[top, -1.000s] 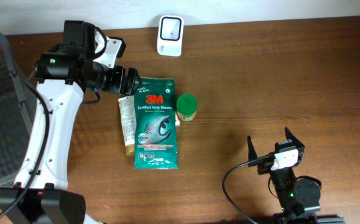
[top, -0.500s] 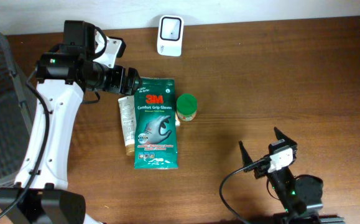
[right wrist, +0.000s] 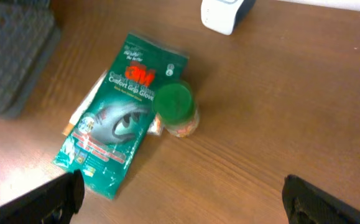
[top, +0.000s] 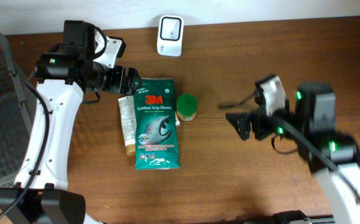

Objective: Scan the item barcode
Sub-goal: 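Reach the right gripper toward the green-lidded jar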

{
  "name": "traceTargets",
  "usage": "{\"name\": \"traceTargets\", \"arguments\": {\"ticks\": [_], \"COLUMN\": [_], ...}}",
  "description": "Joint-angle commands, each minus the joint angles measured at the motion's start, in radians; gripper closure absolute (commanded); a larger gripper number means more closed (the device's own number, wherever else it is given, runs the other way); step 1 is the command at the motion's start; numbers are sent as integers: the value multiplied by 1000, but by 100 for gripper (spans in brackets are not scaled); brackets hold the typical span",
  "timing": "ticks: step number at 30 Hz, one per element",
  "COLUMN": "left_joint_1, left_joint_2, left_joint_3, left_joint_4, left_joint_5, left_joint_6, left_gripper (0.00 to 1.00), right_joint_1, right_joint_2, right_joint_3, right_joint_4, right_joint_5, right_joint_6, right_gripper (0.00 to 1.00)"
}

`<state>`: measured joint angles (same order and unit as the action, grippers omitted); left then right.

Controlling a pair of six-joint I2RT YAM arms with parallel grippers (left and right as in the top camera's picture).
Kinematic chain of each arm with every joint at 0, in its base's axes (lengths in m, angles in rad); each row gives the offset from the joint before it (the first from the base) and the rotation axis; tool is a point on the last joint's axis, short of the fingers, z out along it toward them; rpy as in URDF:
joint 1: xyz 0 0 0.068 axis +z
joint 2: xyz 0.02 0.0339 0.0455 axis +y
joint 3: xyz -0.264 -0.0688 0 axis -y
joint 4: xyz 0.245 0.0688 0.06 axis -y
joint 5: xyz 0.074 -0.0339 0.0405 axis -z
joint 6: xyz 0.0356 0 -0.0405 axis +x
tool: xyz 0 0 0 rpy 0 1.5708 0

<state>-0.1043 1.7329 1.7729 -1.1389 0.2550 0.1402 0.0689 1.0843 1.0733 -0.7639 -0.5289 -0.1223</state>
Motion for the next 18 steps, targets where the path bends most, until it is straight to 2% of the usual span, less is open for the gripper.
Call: {"name": "traceTargets", "arguments": {"ticks": [1, 8, 9, 12, 15, 18], "left_joint_1": [3, 3, 3, 3, 3, 3], "left_joint_2": [0, 1, 0, 0, 0, 1], "left_joint_3": [17, 17, 17, 17, 17, 17], "left_joint_4": [0, 0, 0, 0, 0, 0], "left_joint_5": [11, 11, 11, 11, 11, 11], "left_joint_6": [12, 12, 12, 12, 12, 12], "left_gripper": [1, 1, 1, 1, 1, 1], "right_joint_1": [42, 111, 128, 217, 335, 385], "right_joint_2": [172, 438, 478, 552, 597, 645], "right_joint_3": [149, 175, 176, 176, 177, 186], "right_joint_4": [-71, 167, 203, 280, 359, 388], "right_joint_5": [-65, -166, -141, 117, 393, 468], "right_joint_6": [7, 82, 102, 216, 270, 270], "right_gripper": [2, 1, 7, 10, 6, 6]}}
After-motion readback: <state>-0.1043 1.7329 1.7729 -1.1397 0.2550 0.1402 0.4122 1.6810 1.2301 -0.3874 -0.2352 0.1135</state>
